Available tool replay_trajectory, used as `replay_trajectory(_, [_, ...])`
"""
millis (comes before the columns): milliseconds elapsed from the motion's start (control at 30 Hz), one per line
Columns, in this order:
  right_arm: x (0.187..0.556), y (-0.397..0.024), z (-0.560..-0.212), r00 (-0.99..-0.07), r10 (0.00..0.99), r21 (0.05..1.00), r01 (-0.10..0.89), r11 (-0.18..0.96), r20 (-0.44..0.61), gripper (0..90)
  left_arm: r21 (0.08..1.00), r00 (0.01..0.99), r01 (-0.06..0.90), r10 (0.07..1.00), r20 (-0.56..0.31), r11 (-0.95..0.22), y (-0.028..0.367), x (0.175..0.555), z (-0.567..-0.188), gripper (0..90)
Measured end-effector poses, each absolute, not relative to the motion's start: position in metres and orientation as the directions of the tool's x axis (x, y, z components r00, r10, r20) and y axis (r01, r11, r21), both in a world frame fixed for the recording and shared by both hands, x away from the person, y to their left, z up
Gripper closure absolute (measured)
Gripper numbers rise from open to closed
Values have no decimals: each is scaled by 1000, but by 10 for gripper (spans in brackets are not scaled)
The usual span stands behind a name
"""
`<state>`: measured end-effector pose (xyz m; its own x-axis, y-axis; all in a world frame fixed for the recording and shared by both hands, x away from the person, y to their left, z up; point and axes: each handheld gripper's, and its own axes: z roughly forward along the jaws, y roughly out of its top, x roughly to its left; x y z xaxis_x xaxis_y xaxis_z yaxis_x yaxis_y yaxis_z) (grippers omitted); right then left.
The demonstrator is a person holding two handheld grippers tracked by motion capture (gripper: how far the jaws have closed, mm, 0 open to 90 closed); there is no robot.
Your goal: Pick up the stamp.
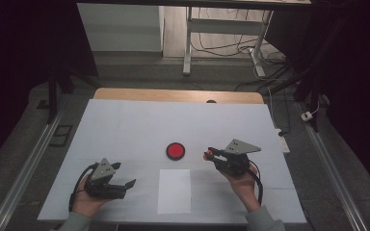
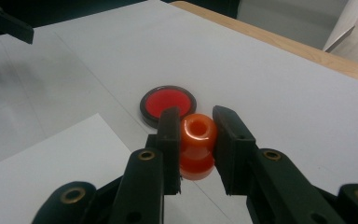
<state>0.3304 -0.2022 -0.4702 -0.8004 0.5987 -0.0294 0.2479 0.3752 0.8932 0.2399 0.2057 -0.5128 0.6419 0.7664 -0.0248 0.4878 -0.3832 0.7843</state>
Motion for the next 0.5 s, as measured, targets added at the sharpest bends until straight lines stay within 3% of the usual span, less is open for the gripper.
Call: replay_trajectory(500, [325, -191, -468, -823, 568, 893, 240, 381, -21, 724, 785, 641, 488, 767, -26, -382, 205, 240, -513, 176])
